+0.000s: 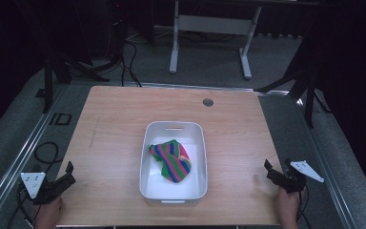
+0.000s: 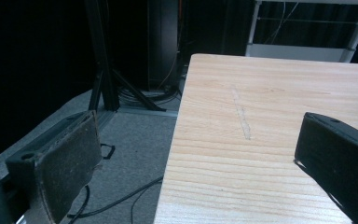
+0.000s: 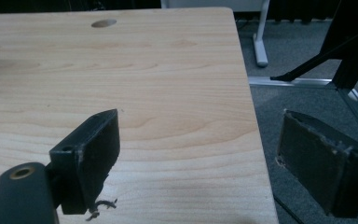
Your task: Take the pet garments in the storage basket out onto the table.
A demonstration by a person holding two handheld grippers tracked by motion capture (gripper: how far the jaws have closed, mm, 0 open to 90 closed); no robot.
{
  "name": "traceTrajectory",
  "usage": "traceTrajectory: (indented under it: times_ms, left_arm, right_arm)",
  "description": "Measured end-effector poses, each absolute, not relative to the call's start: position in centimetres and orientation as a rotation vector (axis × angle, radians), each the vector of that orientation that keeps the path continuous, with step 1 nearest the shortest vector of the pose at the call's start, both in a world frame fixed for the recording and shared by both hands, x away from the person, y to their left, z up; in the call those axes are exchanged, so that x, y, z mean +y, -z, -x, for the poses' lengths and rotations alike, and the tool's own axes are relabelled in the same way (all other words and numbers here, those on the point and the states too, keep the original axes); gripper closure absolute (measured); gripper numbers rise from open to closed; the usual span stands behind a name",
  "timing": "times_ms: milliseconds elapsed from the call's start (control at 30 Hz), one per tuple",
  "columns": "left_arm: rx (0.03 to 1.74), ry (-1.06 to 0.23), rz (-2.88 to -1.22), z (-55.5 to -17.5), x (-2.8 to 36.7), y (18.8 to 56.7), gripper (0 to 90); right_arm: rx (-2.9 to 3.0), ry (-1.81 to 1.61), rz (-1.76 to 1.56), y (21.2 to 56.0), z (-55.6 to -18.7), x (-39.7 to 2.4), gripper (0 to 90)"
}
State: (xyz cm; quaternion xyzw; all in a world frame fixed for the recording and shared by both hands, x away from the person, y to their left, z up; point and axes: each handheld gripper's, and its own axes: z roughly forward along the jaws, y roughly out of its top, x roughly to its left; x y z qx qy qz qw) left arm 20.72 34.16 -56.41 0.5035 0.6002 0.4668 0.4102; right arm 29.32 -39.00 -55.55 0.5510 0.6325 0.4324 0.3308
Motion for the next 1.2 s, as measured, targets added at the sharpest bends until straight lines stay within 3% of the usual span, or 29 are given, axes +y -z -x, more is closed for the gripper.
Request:
traceTrajectory:
  times_ms: [733, 1200]
  left_arm:
    - [1.487, -1.123, -1.288, -20.5, 34.5, 56.5, 0.9]
    - [1.477, -1.124, -1.311, -20.6, 34.2, 56.5, 0.9]
  right_arm:
    - [2.239, -1.204, -1.296, 55.3, -30.6, -39.4, 13.0]
    - [2.482, -1.269, -1.011, 52.3, -31.9, -34.7, 13.3]
